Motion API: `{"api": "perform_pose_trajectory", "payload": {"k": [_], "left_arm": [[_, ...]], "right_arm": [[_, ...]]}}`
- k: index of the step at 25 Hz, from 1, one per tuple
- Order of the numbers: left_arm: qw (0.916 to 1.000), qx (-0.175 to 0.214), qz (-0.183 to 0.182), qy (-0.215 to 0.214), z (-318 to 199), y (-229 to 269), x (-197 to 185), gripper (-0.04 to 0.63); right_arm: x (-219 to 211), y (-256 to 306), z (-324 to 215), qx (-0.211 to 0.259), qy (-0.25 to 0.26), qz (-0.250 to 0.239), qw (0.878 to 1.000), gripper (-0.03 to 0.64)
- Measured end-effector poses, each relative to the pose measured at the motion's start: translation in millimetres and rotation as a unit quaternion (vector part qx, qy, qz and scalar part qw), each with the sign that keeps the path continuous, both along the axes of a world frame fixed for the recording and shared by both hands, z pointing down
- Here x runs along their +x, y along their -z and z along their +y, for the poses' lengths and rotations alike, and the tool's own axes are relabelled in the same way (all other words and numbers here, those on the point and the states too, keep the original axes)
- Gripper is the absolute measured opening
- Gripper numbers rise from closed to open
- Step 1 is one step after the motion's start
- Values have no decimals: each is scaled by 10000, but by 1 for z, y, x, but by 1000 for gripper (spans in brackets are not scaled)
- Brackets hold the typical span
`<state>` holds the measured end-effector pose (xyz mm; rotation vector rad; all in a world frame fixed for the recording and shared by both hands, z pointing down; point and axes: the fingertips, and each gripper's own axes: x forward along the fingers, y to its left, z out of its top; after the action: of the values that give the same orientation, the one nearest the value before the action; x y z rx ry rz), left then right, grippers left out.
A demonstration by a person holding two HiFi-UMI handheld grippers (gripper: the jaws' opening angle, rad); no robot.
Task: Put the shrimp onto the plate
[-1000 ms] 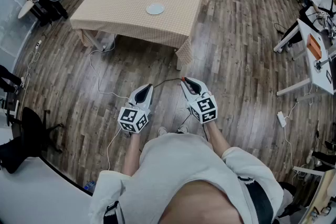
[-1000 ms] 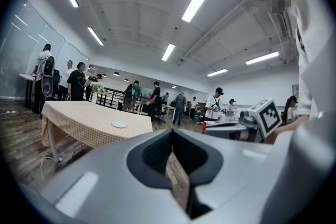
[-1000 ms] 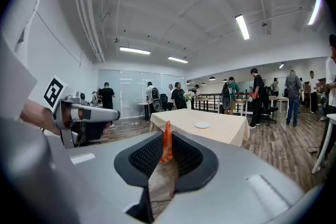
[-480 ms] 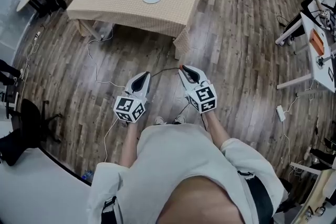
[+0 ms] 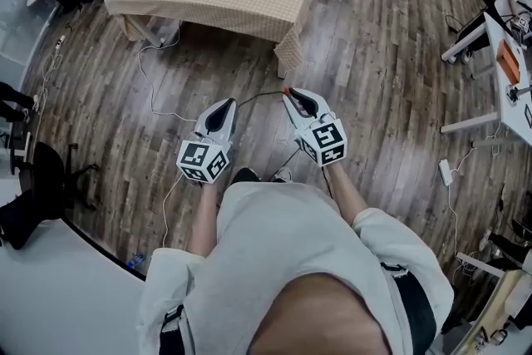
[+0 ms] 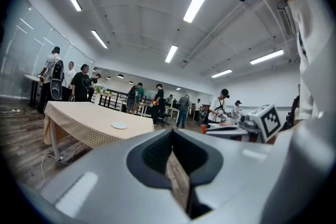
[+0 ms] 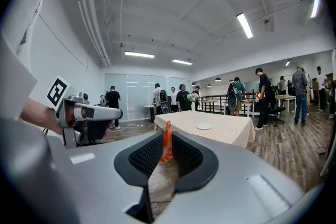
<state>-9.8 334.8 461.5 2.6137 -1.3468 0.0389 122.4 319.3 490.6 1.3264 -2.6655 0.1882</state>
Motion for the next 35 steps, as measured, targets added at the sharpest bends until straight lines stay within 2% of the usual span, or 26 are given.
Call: {"api": "perform_pose_trajectory", "payload": {"k": [18,29,35], "left_arm": [[9996,-248,128,-51,-14,-24,26,9],[9993,-260,173,-191,-60,-32,37,9],[9988,-321,259,-260,-97,-43,34,9]], "right_arm": [[23,-22,-4,-167,66,29,9998,55],[40,-28,-41,-161,-127,82,9998,55],[32,-40,-72,-239,-127,174,9995,55]]}}
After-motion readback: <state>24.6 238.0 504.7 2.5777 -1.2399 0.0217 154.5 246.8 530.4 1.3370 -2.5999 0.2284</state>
